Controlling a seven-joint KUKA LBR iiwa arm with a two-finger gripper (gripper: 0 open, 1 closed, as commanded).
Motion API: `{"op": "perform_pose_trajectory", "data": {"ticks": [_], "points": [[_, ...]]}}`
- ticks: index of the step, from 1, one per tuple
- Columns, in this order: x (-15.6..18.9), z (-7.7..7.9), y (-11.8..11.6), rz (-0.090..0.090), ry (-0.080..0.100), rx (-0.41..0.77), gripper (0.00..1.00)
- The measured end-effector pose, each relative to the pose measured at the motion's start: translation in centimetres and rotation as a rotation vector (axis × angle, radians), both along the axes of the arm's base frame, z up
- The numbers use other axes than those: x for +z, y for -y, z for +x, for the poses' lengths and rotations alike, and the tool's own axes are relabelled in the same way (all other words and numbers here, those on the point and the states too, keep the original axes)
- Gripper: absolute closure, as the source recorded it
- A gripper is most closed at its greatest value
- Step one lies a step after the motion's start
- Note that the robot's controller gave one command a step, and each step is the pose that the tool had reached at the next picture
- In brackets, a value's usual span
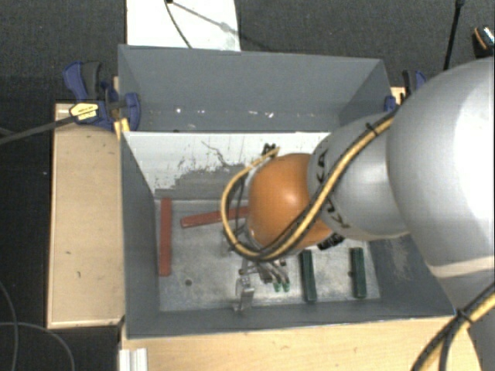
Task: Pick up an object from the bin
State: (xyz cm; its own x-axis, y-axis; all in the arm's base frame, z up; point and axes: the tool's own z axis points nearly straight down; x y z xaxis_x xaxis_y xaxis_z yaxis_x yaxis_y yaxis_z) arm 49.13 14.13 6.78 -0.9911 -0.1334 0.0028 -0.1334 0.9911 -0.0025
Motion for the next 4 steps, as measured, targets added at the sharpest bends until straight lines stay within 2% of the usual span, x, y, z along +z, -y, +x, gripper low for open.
{"op": "perform_pose_trajectory", "data": {"ticks": [1,2,3,4], "points": [[1.0,-0.2,4.6,0.001,0.002,0.176,0.00],[1.8,-0.4,12.4,-0.001,-0.002,0.273,0.00],[0.3,1.0,17.1,0.003,0.006,0.604,0.00],[0.4,0.3,24.0,0.002,0.008,0.489,0.00]]}}
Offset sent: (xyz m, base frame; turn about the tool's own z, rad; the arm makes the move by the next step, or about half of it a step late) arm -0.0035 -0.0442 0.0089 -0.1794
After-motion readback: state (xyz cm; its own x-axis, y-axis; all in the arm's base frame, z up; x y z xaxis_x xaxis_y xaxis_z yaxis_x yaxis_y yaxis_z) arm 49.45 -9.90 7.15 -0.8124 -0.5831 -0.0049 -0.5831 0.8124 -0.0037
